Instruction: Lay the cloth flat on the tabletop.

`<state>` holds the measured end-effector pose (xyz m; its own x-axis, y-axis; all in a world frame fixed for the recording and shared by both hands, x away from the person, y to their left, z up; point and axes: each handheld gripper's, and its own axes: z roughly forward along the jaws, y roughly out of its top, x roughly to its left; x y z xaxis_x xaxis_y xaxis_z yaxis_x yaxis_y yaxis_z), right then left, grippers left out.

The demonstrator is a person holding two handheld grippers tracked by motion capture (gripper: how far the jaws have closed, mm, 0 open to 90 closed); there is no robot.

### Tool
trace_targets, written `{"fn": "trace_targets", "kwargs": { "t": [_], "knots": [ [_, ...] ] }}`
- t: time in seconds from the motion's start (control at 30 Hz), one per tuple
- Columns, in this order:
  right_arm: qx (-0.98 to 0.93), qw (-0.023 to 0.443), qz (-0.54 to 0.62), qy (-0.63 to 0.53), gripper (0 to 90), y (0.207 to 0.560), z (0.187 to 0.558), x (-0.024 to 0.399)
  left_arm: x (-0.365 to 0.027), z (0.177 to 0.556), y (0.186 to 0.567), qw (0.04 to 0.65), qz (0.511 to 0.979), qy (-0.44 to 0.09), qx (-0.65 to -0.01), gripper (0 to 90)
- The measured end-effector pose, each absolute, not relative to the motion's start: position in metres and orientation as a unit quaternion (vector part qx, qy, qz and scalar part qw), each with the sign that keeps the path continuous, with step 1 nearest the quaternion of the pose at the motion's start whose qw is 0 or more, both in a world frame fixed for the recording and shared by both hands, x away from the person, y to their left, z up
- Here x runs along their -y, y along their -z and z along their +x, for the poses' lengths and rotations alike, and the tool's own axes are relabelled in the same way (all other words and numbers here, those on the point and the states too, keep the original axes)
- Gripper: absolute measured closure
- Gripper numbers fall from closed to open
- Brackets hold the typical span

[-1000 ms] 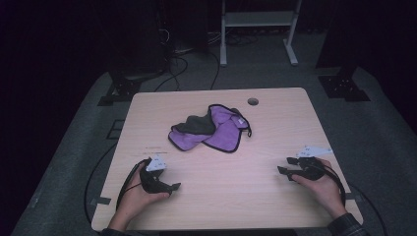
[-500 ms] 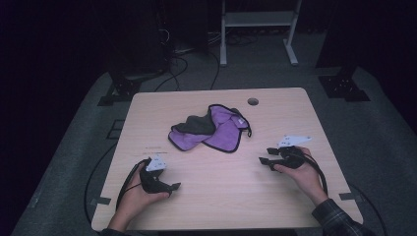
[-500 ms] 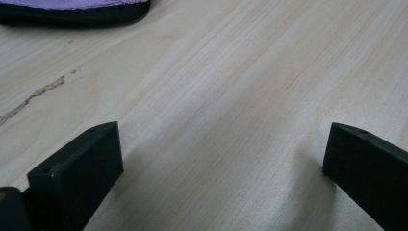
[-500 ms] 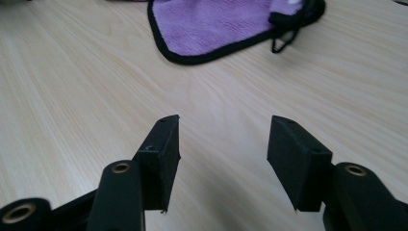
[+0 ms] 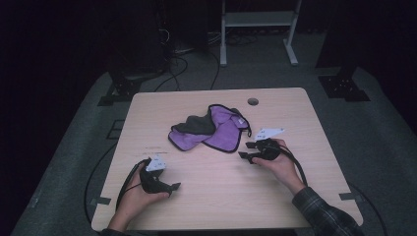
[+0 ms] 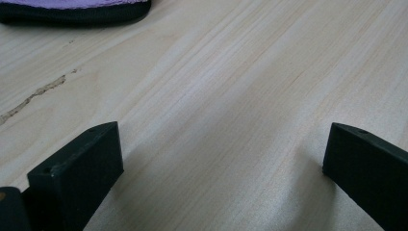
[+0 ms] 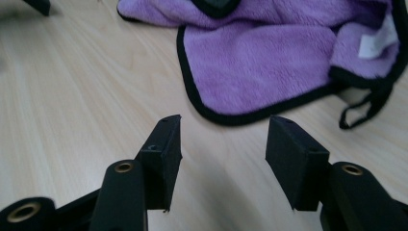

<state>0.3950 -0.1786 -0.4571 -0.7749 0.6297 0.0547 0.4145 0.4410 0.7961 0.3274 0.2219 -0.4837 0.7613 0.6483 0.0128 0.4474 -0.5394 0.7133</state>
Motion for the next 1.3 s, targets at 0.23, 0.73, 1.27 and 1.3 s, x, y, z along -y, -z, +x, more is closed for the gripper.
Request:
{"fn": "trace_targets", "kwargs": {
  "t": [0.23,0.73,1.27,1.3],
  "knots": [
    [-0.844,0.12,0.306,-0.425,45.3,0.46,0.407,0.158,-0.222,0.327,0.484,0.361,0.866,-0.139,-0.317,0.0],
    [-0.859,0.133,0.296,-0.396,69.6,0.48,0.426,0.13,-0.222,0.327,0.484,0.361,0.866,-0.14,-0.317,0.0],
    [-0.847,0.13,0.309,-0.412,85.9,0.463,0.42,0.149,-0.223,0.326,0.484,0.361,0.865,-0.14,-0.318,0.0],
    [-0.847,0.131,0.308,-0.414,85.9,0.461,0.419,0.152,-0.223,0.326,0.484,0.361,0.865,-0.14,-0.319,0.0]
  ]
}}
